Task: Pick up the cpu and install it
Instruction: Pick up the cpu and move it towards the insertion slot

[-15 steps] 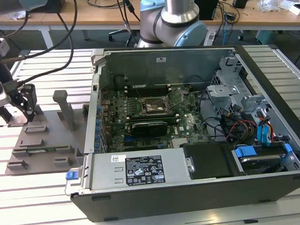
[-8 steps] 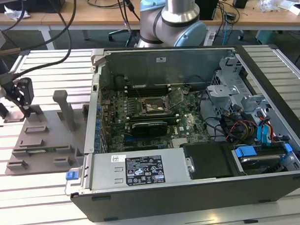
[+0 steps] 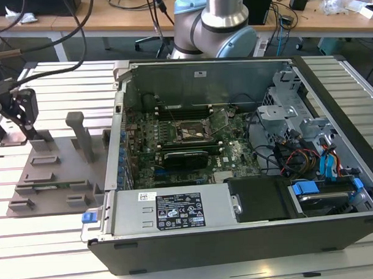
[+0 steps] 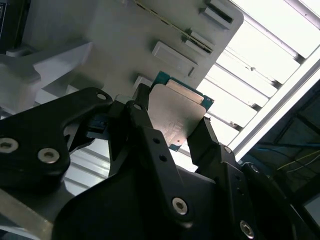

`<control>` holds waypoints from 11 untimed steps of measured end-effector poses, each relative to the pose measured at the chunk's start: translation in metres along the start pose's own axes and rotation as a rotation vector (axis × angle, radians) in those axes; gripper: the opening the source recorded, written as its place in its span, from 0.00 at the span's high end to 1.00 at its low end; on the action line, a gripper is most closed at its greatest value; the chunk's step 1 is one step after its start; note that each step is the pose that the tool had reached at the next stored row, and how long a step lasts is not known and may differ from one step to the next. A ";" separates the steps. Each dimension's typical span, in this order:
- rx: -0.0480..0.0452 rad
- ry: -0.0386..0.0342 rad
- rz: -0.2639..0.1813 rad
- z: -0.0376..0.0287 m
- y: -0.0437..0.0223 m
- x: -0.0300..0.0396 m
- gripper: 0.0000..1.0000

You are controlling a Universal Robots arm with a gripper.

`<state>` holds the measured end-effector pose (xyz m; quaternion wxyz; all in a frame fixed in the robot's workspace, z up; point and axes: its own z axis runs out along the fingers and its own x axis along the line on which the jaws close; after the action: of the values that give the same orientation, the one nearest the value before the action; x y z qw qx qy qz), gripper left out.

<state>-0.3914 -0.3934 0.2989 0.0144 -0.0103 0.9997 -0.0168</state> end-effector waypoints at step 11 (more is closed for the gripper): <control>0.0002 0.0002 0.000 -0.0252 -0.0008 -0.0007 0.45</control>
<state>-0.3914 -0.3934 0.3241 0.0143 -0.0103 0.9997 -0.0169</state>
